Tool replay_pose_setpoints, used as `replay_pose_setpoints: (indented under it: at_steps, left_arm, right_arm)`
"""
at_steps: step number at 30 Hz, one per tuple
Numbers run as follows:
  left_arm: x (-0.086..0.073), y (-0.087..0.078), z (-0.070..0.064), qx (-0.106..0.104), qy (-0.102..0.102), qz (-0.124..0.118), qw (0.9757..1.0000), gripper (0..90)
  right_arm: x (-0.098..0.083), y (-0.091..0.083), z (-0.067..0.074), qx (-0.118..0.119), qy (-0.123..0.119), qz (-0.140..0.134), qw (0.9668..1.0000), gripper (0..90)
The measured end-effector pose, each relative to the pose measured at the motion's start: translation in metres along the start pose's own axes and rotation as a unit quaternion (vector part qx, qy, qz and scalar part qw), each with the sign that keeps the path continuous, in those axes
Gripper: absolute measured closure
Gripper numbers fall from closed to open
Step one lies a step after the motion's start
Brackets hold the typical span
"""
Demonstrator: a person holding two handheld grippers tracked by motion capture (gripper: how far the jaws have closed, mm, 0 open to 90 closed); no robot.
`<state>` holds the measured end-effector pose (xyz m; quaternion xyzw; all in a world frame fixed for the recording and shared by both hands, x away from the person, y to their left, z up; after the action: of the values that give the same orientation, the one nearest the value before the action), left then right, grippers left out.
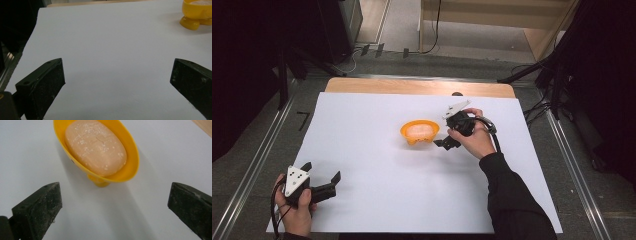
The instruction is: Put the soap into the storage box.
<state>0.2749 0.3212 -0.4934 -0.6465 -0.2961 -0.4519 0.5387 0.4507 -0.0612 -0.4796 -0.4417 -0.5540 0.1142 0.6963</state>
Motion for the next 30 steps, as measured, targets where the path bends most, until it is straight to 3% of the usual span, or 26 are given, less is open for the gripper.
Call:
replay_pose_setpoints:
  at_steps: [12, 30]
  left_arm:
    - [0.0, 0.001, 0.0, 0.002, 0.002, 0.002, 1.0, 0.0]
    - [0.0, 0.001, -0.001, 0.005, 0.006, 0.006, 0.9999, 0.0]
  right_arm:
    - [-0.033, -0.011, -0.004, -0.026, 0.045, -0.022, 0.9984, 0.0]
    - [-0.074, -0.024, 0.006, -0.054, 0.066, -0.041, 0.9955, 0.0]
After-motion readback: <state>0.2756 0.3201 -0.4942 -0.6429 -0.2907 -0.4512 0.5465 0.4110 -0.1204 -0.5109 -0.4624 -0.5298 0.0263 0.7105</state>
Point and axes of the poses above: each handheld gripper's, and its own axes: y roughly forward along the jaws, x roughly out of its top, z roughly to its left, the point moved 7 cm from there along y, roughly forward along the jaws, and after that the axes turned 2 degrees about -x, right-handed, at the moved point
